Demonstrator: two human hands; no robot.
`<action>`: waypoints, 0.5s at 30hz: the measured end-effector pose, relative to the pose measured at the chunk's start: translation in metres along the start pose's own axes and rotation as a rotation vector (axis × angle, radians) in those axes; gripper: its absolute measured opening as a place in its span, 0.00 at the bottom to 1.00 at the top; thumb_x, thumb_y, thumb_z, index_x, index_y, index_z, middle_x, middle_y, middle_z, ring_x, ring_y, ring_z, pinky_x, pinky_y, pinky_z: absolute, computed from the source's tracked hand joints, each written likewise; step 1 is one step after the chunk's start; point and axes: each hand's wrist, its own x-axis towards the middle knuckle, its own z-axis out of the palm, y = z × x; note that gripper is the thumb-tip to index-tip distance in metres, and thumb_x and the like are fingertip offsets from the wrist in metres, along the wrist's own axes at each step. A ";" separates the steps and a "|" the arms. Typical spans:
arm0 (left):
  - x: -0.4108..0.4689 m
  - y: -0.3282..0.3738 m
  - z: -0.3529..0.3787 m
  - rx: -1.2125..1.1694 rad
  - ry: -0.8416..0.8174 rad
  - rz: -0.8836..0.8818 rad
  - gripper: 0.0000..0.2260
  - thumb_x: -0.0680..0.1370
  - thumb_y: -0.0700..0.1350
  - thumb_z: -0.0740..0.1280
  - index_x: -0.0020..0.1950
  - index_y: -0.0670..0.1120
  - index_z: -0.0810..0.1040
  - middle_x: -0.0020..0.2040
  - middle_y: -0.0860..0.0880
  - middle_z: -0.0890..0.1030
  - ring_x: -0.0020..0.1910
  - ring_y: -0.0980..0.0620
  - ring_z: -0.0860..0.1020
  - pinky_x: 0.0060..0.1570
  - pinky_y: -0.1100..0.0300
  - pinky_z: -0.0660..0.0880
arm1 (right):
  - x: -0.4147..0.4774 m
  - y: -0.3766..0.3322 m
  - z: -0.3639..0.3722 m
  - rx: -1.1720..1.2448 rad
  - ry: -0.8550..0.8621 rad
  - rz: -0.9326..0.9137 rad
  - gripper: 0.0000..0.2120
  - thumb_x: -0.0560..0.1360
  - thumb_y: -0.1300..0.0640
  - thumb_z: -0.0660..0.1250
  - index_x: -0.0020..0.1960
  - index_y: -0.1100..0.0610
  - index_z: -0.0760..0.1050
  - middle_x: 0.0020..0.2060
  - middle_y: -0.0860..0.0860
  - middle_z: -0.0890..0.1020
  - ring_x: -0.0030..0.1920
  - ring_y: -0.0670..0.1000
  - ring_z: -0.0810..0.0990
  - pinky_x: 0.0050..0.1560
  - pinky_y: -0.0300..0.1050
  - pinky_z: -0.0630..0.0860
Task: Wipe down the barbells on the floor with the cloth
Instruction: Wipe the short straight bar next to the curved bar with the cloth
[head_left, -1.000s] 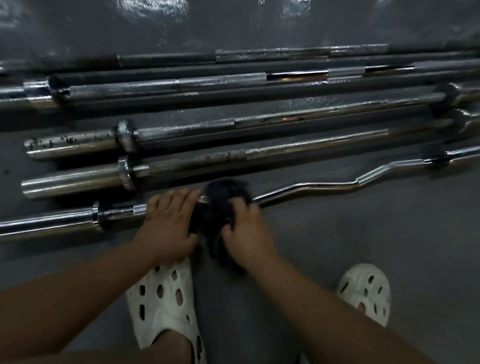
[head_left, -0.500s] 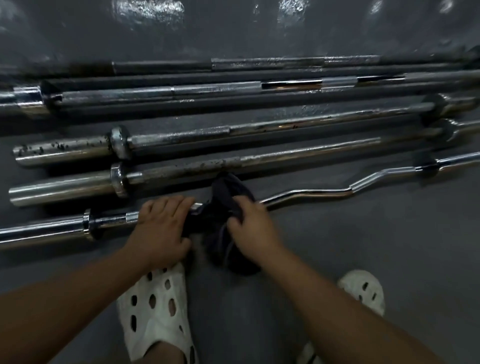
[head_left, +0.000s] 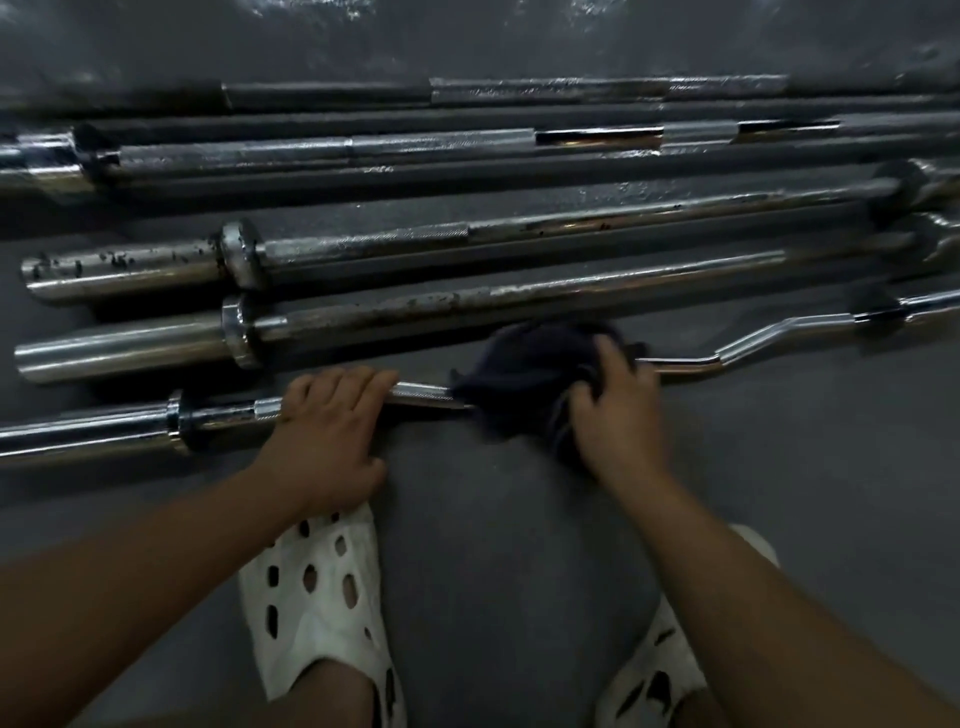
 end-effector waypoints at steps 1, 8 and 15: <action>0.001 0.001 0.000 0.000 -0.001 -0.003 0.41 0.60 0.58 0.64 0.73 0.49 0.66 0.67 0.46 0.72 0.64 0.45 0.68 0.61 0.49 0.58 | -0.005 -0.005 0.006 -0.049 0.052 0.108 0.31 0.76 0.53 0.65 0.78 0.47 0.62 0.67 0.64 0.68 0.64 0.66 0.72 0.65 0.55 0.70; -0.001 -0.006 -0.009 -0.033 -0.059 0.027 0.43 0.61 0.60 0.61 0.76 0.50 0.60 0.70 0.46 0.69 0.67 0.43 0.67 0.65 0.47 0.57 | -0.056 -0.069 0.043 0.249 -0.508 -0.328 0.36 0.74 0.48 0.63 0.80 0.47 0.57 0.70 0.60 0.73 0.68 0.60 0.74 0.67 0.52 0.73; 0.002 -0.002 -0.007 -0.022 -0.081 0.027 0.43 0.60 0.60 0.64 0.74 0.48 0.64 0.68 0.45 0.70 0.65 0.43 0.68 0.63 0.47 0.58 | -0.024 -0.042 0.032 0.082 -0.178 0.154 0.32 0.75 0.51 0.65 0.77 0.45 0.59 0.63 0.65 0.74 0.58 0.66 0.77 0.58 0.53 0.75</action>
